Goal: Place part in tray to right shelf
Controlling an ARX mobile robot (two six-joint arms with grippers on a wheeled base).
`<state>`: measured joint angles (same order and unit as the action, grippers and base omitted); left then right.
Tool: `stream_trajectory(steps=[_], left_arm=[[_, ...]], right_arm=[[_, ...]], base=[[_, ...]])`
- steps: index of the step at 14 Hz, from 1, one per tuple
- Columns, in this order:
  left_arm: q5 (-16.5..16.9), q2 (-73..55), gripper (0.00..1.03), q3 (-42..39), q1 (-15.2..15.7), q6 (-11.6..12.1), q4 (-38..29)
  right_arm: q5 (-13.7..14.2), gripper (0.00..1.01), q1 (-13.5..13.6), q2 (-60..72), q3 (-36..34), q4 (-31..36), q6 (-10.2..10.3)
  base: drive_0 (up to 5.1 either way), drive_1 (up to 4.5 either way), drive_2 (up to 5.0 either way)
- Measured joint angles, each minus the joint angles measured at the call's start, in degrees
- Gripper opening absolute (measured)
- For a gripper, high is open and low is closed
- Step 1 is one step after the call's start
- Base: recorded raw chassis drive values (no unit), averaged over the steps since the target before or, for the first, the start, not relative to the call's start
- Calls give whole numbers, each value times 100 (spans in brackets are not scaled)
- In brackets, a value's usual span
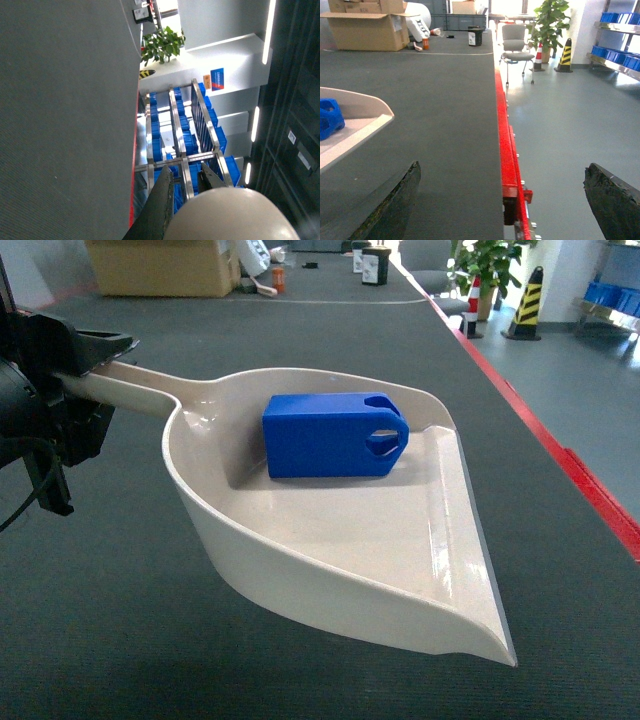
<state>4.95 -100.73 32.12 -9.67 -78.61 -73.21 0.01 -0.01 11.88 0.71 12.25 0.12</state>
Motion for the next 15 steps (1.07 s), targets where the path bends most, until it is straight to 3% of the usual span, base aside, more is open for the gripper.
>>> stream_trajectory(steps=[15], left_arm=[[13,9,12,0,0,-11,-15]], right_arm=[[0,98,0,2,0,4,0]], base=[[459,-392,-72]])
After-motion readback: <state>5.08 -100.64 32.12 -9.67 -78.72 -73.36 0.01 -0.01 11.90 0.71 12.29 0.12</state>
